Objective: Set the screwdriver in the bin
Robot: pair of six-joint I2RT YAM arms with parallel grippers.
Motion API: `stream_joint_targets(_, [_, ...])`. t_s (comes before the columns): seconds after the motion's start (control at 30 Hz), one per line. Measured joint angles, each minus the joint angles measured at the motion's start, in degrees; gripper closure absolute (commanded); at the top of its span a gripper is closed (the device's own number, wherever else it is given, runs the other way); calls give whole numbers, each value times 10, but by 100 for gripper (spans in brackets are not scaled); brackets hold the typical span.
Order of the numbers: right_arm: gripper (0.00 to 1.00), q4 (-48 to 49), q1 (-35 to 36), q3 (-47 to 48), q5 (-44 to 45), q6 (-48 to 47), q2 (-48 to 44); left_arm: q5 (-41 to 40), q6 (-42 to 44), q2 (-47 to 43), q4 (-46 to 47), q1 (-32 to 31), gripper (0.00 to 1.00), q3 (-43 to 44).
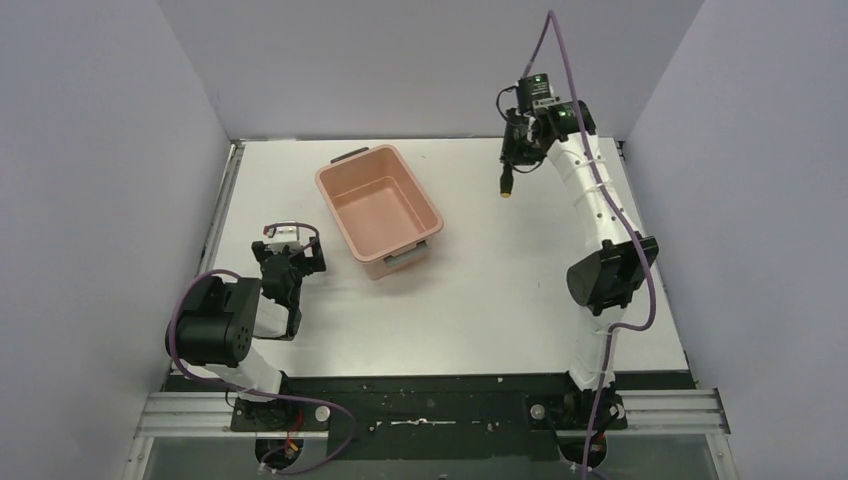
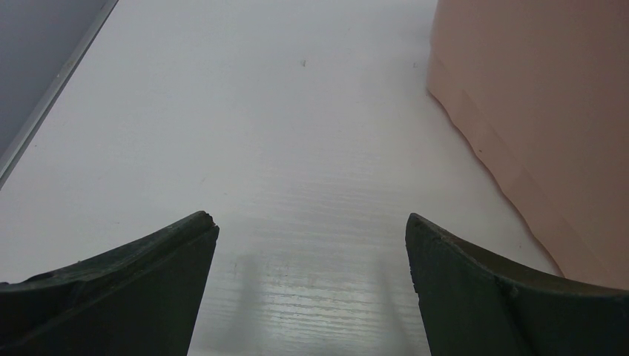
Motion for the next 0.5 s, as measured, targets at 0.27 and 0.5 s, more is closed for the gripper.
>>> stream_joint_targets(0.27, [100, 206, 199, -53, -14, 45, 17, 0, 0, 0, 0, 0, 3, 0])
stream_joint_targets(0.5, [100, 313, 296, -24, -10, 24, 117, 0, 0, 0, 0, 0, 3, 0])
